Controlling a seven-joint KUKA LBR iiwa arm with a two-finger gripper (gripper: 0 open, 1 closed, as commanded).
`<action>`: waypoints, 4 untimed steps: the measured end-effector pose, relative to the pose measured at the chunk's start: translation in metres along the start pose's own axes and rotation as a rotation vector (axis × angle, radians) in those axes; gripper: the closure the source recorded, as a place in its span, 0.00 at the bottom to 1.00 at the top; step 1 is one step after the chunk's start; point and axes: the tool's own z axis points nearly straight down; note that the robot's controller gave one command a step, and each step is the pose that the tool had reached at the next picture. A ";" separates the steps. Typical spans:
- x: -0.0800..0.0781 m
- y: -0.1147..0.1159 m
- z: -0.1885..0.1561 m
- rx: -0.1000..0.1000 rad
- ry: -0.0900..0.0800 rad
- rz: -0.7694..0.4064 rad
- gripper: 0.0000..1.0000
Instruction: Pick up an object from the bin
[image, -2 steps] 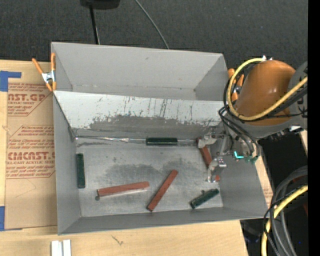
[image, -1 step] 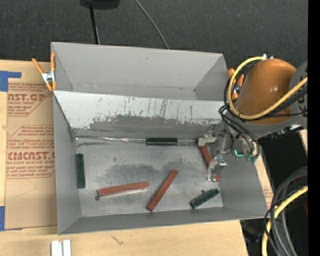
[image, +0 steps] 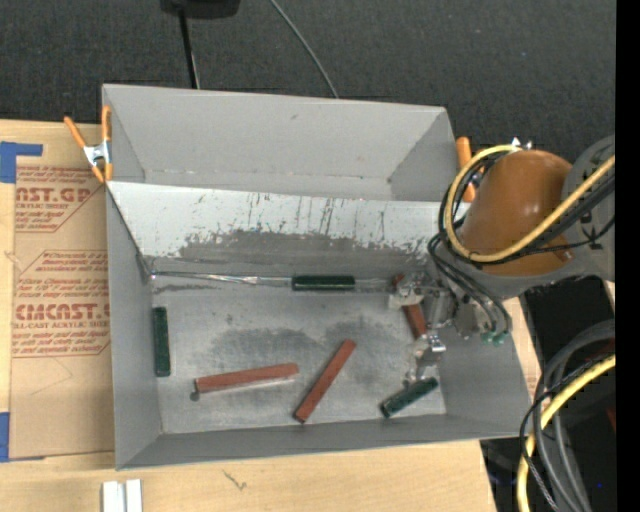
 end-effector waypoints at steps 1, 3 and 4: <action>-0.002 -0.016 0.055 -0.001 0.004 -0.141 0.00; 0.025 -0.024 0.086 -0.004 0.010 -0.361 0.00; 0.019 -0.026 0.087 -0.006 0.013 -0.436 0.00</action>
Offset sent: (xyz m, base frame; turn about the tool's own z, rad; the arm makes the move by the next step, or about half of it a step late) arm -0.0383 -0.0322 -0.0966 -0.4172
